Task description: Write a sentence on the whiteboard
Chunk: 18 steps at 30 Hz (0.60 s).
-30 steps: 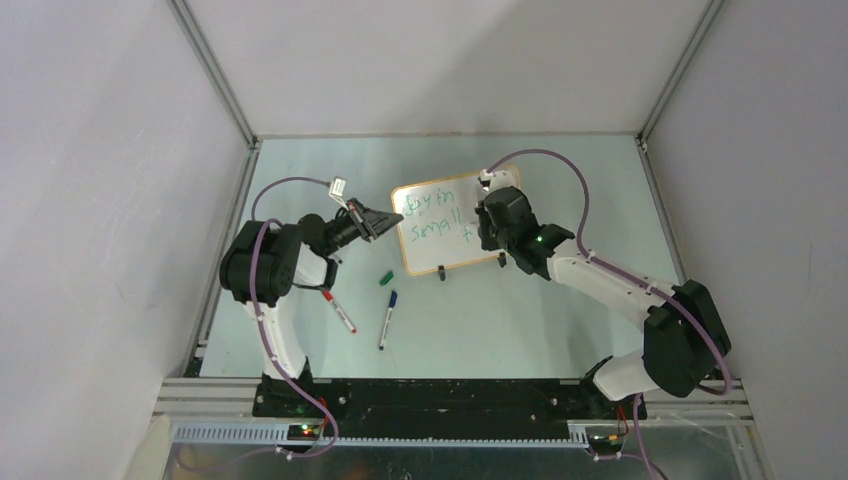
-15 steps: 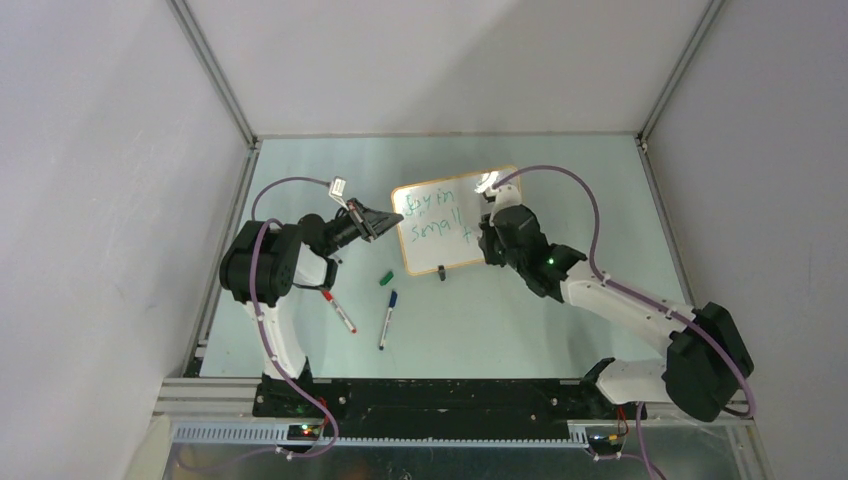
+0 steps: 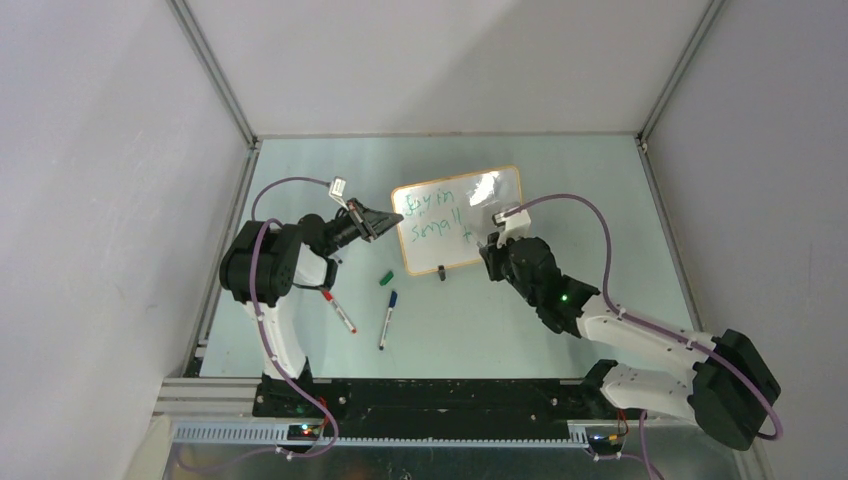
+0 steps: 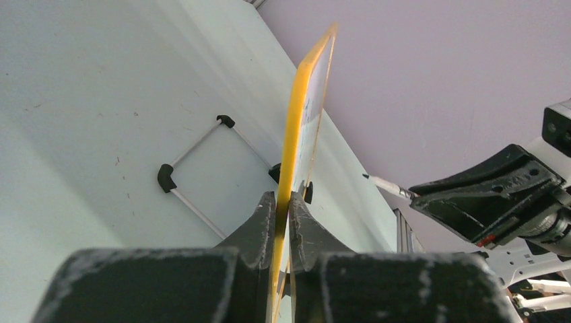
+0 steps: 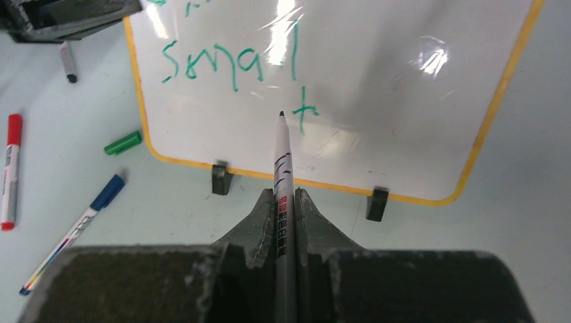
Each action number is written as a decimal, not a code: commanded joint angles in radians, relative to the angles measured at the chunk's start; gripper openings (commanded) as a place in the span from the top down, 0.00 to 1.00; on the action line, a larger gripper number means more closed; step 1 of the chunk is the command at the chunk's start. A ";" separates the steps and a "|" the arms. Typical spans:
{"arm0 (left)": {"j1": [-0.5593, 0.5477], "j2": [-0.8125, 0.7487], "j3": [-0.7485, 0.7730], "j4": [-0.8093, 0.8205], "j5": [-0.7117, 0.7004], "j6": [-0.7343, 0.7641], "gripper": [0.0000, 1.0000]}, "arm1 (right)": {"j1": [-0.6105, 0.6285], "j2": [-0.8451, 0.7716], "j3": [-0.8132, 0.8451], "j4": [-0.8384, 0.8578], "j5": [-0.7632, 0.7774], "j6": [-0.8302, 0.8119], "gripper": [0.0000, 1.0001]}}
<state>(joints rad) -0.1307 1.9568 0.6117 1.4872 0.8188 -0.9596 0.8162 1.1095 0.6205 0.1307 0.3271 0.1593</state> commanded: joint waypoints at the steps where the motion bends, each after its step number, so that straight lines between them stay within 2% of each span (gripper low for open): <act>1: -0.010 -0.007 0.005 0.048 0.013 0.001 1.00 | -0.027 -0.026 -0.016 0.080 -0.026 -0.004 1.00; 5: -0.009 -0.025 0.010 0.047 0.014 0.008 1.00 | -0.039 -0.049 -0.012 0.071 -0.072 0.023 1.00; 18: -0.016 -0.030 -0.006 0.048 0.030 0.012 1.00 | -0.050 0.129 0.088 -0.017 -0.080 0.057 1.00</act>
<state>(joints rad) -0.1310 1.9564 0.6113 1.4876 0.8246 -0.9596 0.7731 1.2030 0.6338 0.1322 0.2337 0.2008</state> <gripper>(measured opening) 0.090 0.129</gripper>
